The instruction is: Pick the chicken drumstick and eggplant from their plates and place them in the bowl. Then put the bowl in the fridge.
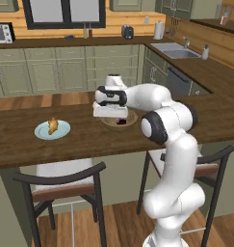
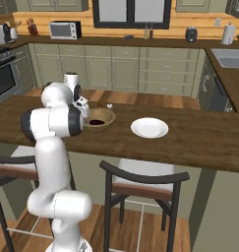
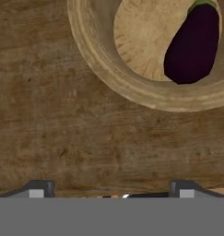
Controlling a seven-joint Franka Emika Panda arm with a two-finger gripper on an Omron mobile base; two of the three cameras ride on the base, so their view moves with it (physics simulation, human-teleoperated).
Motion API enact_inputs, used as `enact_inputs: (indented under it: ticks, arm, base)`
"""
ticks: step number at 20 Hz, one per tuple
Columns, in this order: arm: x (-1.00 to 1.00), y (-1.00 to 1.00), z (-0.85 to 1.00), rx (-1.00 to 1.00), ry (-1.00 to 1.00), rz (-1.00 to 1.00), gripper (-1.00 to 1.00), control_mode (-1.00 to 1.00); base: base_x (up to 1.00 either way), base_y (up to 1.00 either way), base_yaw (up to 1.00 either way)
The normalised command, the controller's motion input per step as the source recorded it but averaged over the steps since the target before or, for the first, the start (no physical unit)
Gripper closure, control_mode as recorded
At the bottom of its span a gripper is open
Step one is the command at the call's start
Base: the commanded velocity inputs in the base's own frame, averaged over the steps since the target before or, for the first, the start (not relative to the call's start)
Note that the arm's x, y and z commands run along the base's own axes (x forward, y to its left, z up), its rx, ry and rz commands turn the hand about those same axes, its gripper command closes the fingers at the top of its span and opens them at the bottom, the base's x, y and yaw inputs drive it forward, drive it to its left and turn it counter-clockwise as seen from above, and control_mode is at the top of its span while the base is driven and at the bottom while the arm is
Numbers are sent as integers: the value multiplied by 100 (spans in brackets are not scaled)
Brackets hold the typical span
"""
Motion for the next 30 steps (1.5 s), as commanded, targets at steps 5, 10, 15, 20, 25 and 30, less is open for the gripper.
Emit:
enact_inputs:
  ticks: [5, 10, 15, 20, 25, 30]
  arm:
    - [-100, -12, 87, -13, -25, 6, -100, -100]
    - [-84, -37, 47, -4, -17, 8, -100, -100]
    - [-50, 4, 51, 0, -8, 1, -100, -100]
    - [0, 0, 0, 0, 0, 0, -100, 100]
    - [0, 0, 0, 0, 0, 0, -100, 100]
    - [0, 0, 0, 0, 0, 0, -100, 100]
  base:
    - [0, 0, 0]
    - [0, 0, 0]
    - [0, 0, 0]
    - [-32, 81, 0]
    - [29, 75, 0]
    - [100, 0, 0]
